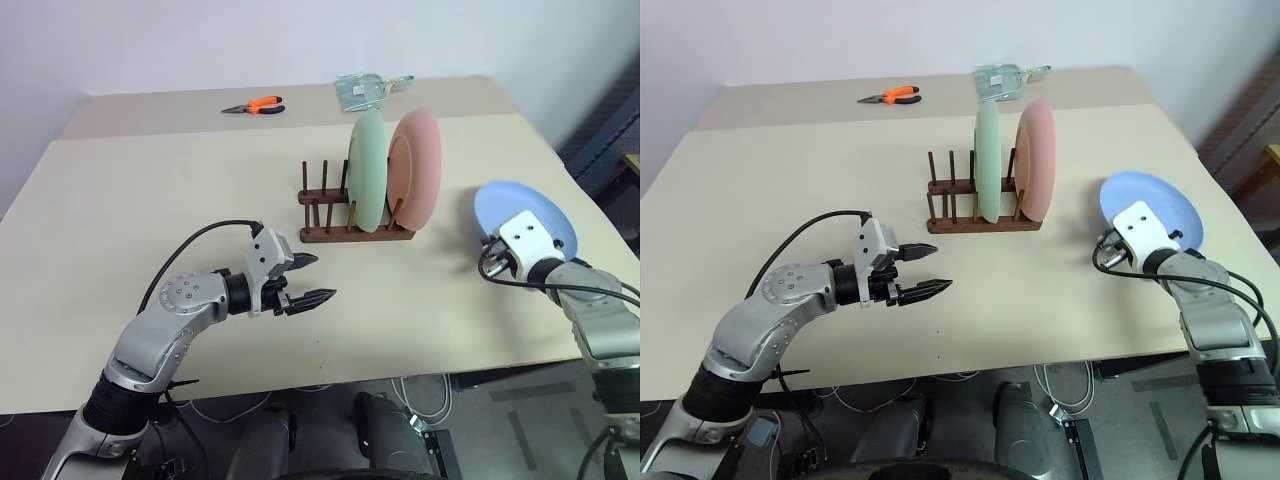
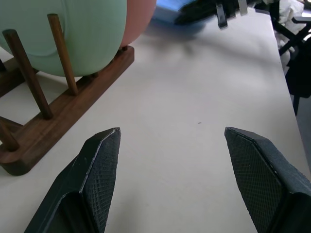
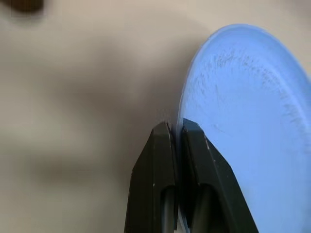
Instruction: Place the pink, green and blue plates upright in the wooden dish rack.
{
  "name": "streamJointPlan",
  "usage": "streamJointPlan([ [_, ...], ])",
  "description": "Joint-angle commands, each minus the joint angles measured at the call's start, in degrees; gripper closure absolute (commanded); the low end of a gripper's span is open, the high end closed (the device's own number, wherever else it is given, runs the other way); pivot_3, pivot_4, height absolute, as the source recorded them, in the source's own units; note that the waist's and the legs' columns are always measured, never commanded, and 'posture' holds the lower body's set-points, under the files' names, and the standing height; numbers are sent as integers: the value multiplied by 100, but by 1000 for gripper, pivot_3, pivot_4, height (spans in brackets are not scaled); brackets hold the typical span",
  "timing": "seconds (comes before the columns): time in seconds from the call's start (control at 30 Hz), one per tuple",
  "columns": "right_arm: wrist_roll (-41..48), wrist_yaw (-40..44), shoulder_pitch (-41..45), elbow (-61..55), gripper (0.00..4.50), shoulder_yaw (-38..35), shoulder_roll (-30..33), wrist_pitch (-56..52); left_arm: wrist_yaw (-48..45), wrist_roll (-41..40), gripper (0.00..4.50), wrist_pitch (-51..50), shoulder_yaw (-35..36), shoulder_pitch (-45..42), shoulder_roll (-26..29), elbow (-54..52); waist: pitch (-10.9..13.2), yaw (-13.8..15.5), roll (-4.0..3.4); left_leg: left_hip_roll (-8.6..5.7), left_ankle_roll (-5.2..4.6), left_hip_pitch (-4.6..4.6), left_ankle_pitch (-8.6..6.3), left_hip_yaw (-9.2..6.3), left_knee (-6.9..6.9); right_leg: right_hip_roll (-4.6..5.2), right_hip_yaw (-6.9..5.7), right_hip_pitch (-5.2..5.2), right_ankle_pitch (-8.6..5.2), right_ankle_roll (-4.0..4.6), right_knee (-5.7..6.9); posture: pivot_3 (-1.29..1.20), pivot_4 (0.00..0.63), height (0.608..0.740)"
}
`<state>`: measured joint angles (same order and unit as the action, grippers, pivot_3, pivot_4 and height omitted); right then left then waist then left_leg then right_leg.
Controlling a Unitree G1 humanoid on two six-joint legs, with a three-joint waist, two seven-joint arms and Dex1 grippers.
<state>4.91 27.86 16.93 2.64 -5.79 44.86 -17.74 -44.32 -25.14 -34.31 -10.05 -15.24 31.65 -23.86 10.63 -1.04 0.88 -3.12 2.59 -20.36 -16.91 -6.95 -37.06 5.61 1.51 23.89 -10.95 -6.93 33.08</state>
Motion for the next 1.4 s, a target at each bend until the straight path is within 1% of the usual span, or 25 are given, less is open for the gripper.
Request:
streamJointPlan([
  [0.03, 525, -319, 1180, -884, 4472, -795, -120, 292, -1, 42, 965, 112, 122, 24, 64, -149, 6, -21, -9, 1, 0, 1, 0, 1, 0, 0, 0, 2, 1, 0, 2, 0, 150, 740],
  [0.1, 1089, -356, 1798, -1175, 4472, -1028, -356, -59, -10, 66, 965, 134, 132, 11, 71, -97, 6, 7, -13, 2, 0, 1, 0, -1, 3, -2, 0, 6, 2, 2, 4, 0, 150, 740],
  [0.17, 2013, -363, 2423, -1543, 4472, -1225, -665, -714, -25, 86, 965, 155, 142, -6, 71, -49, 0, 30, 0, 5, 0, -1, 0, -19, 6, -8, -9, 5, 3, 4, 4, 0, 150, 740],
  [0.23, 3390, -524, 3102, -1954, 4472, -1354, -1160, -1485, -10, 104, 965, 160, 169, -17, 61, 5, -7, 48, 12, 4, 0, -3, 0, -37, 7, -8, -19, -2, 11, 19, 2, 0, 150, 740],
  [0.3, 4626, -988, 3690, -2158, 4472, -1315, -1813, -2148, 13, 121, 965, 170, 199, -11, 58, 64, -6, 20, 9, 2, 0, -4, 0, -43, 4, -6, -19, -7, 12, 21, -2, 0, 150, 740],
  [0.37, 5277, -1415, 3962, -2232, 4472, -1179, -2349, -2541, 28, 138, 965, 188, 215, 2, 53, 108, -6, 16, 7, 1, 0, -2, 0, -46, 4, -5, -16, -3, 14, 24, 3, 0, 150, 740],
  [0.47, 6043, -2220, 4051, -2125, 4472, -992, -3231, -2814, 79, 163, 965, 224, 252, 37, 57, 151, -8, 28, 6, 3, 0, -3, 0, -53, 9, -8, -24, 3, 13, 25, 8, 0, 150, 740],
  [0.57, 6383, -3202, 4023, -1645, 4472, -841, -4127, -2908, 121, 149, 965, 231, 330, 143, 80, 112, -9, 13, 6, -1, 2, -11, 2, -54, 8, -7, -24, 12, 14, 26, 12, 0, 150, 740],
  [0.63, 6537, -3663, 3973, -1345, 4472, -835, -4476, -2962, 146, 141, 965, 222, 382, 219, 92, 58, -9, 23, 4, -2, 2, -10, 2, -52, 9, -7, -21, 17, 14, 26, 14, 0, 150, 740],
  [0.7, 6533, -3864, 3863, -1165, 4472, -784, -4639, -3006, 174, 138, 965, 220, 442, 299, 106, 8, -8, 29, 3, -2, 4, -11, 3, -52, 9, -8, -21, 20, 15, 26, 16, 0, 150, 740],
  [0.87, 6529, -4146, 3556, -1074, 4472, -704, -4768, -3077, 185, 131, 965, 275, 676, 475, 226, 17, -8, 3, 3, -3, 3, -13, 3, -49, 11, -8, -21, 23, 15, 25, 17, 0, 150, 740],
  [1.1, 6203, -4076, 3429, -973, 4472, -570, -4705, -2986, 161, 112, 965, 397, 1015, 558, 381, 123, -8, -20, 1, 0, 3, -11, 3, -46, 14, -11, -22, 31, 15, 24, 25, 0, 150, 740],
  [1.2, 6176, -4016, 3425, -884, 4472, -562, -4679, -3044, 157, 141, 965, 406, 1030, 555, 400, 124, -8, -15, 1, 0, 3, -11, 3, -45, 14, -11, -21, 31, 15, 25, 24, 0, 150, 740],
  [1.3, 6071, -3912, 3453, -824, 3463, -532, -4626, -3038, 172, 136, 965, 391, 1028, 566, 400, 91, -9, -13, 3, 0, 3, -12, 3, -44, 13, -11, -21, 30, 15, 24, 24, 0, 150, 740],
  [1.33, 5966, -3825, 3482, -836, 3047, -486, -4575, -3002, 178, 130, 965, 382, 1028, 574, 399, 72, -9, -14, 2, 0, 3, -12, 3, -44, 13, -11, -21, 30, 15, 24, 24, 0, 150, 740],
  [1.4, 5528, -3551, 3586, -947, 1985, -268, -4356, -2848, 194, 120, 965, 364, 1029, 595, 397, 29, -8, -17, 2, 0, 3, -11, 3, -44, 14, -11, -21, 30, 15, 24, 24, 0, 150, 740],
])
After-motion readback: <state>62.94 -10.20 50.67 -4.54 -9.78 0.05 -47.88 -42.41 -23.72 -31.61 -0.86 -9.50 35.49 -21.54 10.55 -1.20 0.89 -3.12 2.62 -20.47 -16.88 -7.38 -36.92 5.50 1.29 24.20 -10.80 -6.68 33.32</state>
